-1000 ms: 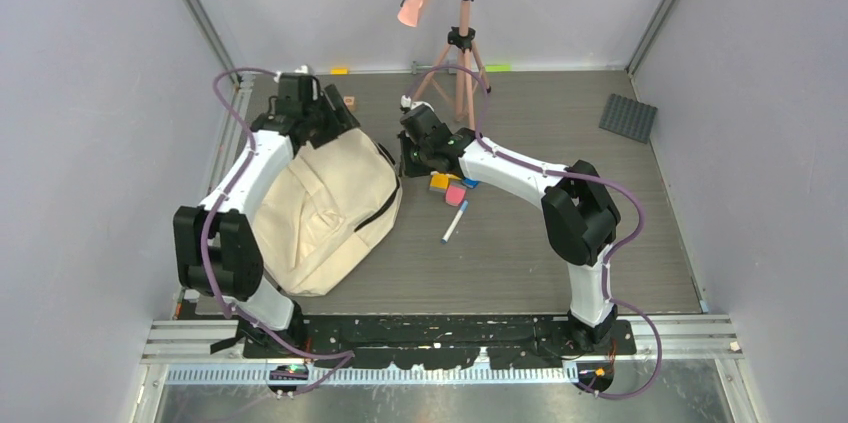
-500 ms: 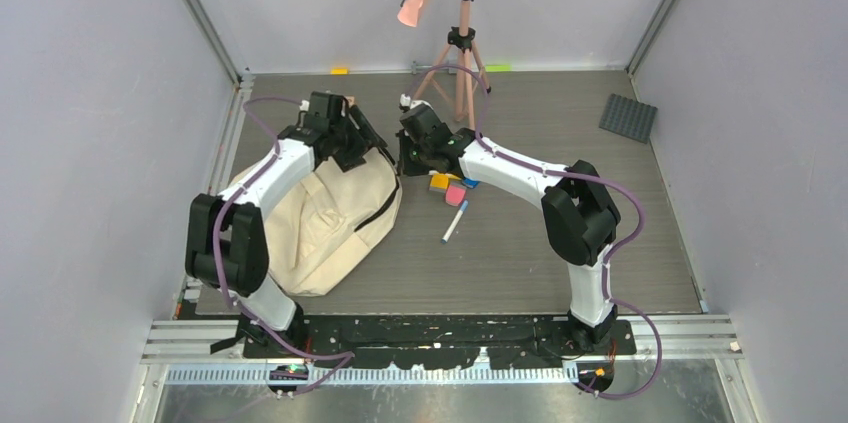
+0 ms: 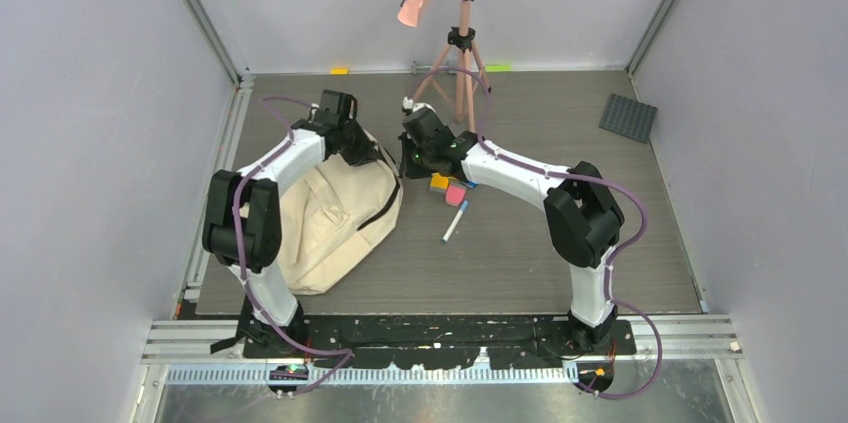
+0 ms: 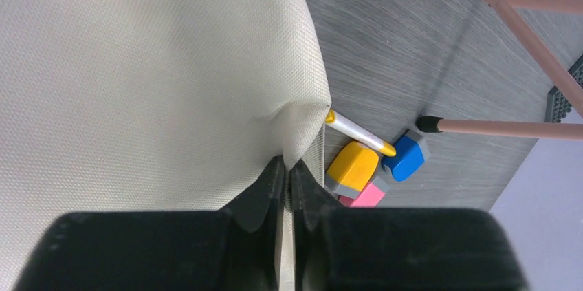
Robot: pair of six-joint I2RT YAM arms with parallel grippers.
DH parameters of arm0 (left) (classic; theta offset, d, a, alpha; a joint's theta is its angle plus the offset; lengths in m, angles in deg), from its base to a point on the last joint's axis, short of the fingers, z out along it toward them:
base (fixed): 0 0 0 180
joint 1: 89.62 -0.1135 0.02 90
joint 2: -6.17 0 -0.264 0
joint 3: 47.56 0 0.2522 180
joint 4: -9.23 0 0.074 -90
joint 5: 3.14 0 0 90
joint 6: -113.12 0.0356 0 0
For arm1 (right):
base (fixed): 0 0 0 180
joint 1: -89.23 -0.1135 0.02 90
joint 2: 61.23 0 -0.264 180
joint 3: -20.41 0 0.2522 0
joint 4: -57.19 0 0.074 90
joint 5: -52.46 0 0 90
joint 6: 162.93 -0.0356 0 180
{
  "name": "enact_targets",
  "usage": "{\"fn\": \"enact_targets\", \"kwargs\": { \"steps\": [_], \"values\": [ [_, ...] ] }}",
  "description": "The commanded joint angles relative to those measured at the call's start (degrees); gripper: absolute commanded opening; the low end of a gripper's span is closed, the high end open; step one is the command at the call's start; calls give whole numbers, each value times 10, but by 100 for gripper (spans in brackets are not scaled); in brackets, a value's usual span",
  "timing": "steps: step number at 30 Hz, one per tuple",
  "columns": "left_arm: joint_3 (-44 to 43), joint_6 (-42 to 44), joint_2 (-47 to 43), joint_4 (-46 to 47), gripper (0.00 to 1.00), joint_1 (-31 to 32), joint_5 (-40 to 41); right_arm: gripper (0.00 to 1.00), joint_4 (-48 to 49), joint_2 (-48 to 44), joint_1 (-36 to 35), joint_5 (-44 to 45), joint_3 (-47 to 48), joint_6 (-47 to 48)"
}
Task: Pack the student bag
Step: Zip the student bag at the center of the board.
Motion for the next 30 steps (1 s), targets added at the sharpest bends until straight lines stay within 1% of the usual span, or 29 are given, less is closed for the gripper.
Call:
{"fn": "enact_targets", "kwargs": {
  "steps": [1,9,13,18,23,28,29,30],
  "values": [
    [-53,-1,16,34,1,0,-7,1,9,-53,-6,16,-10,-3],
    [-92,-4,37,51,0,-1,38,1,-2,-65,-13,26,-9,6],
    [-116,-17,48,61,0,-8,44,1,-14,-66,-17,38,-9,16],
    [-144,-23,50,70,0,-37,45,1,-34,-68,-16,75,-12,28],
    [-148,-40,54,96,0,-70,43,1,-26,-61,-20,53,-4,33],
    [-135,-53,47,112,0,-96,32,1,-48,-24,-28,61,33,39],
    [-130,-51,41,118,2,-100,24,1,-50,-19,-28,68,36,39],
    [-127,-43,35,118,11,-100,21,1,-51,-19,-29,70,39,37]
  ]
}}
